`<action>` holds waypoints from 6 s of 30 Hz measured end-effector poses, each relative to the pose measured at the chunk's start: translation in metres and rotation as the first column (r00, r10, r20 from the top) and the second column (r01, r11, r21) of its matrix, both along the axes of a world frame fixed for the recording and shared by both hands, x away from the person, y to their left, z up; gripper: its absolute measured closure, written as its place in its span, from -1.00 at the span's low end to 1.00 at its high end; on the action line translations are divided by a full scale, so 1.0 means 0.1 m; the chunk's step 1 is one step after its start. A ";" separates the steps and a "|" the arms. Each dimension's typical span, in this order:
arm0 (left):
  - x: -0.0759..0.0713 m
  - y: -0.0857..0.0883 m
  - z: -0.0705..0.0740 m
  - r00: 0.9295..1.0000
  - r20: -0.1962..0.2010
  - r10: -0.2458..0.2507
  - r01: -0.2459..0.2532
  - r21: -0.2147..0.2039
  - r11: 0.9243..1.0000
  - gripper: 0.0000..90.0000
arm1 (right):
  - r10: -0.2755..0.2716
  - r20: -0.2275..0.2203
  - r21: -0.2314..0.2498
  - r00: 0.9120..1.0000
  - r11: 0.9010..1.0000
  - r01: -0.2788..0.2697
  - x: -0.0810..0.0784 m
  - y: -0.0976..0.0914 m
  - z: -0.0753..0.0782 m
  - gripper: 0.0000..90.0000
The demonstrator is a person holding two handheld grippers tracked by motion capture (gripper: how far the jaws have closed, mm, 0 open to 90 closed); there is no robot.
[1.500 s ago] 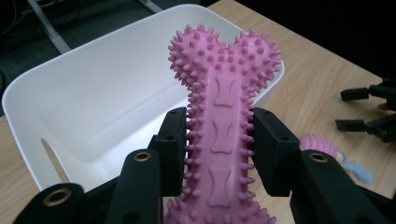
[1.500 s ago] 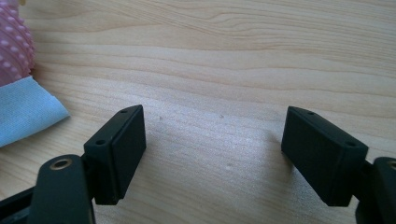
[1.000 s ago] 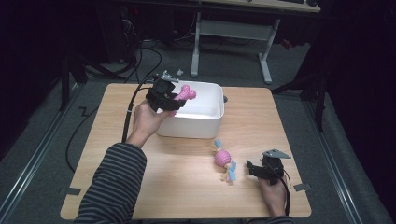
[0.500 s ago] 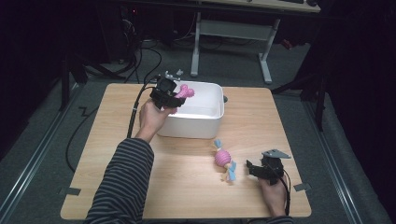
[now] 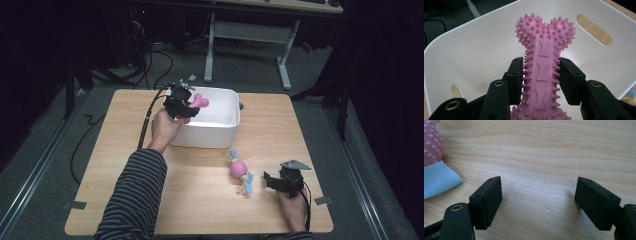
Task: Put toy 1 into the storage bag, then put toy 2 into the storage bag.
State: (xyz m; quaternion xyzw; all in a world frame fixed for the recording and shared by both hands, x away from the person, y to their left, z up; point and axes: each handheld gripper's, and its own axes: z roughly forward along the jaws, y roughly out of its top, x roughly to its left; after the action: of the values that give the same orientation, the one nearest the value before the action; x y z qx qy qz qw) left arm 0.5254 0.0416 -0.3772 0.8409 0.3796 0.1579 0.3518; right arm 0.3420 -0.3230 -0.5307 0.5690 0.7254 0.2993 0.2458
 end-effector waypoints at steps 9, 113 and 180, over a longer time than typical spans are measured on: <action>0.03 0.00 -0.06 1.000 -0.027 -0.001 0.001 0.002 1.000 0.25 | 0.000 0.000 0.000 1.000 1.000 0.000 0.00 0.00 0.00 -0.51; -1.31 1.04 -0.23 0.989 0.125 0.075 -0.041 -0.249 0.967 -0.02 | 0.010 0.002 -0.004 1.000 1.000 -0.010 -0.01 0.01 0.00 -0.50; -1.46 0.97 -1.41 0.986 -0.045 0.158 -0.162 -0.113 0.980 -0.14 | 0.010 0.001 -0.001 1.000 1.000 -0.010 -0.01 0.01 0.00 -0.50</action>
State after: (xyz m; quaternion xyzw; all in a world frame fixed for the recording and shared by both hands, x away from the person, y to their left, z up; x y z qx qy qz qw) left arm 0.3796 0.1387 -0.5186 0.7884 0.4608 0.1483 0.3797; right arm 0.3411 -0.3220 -0.5306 0.5652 0.7283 0.3003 0.2450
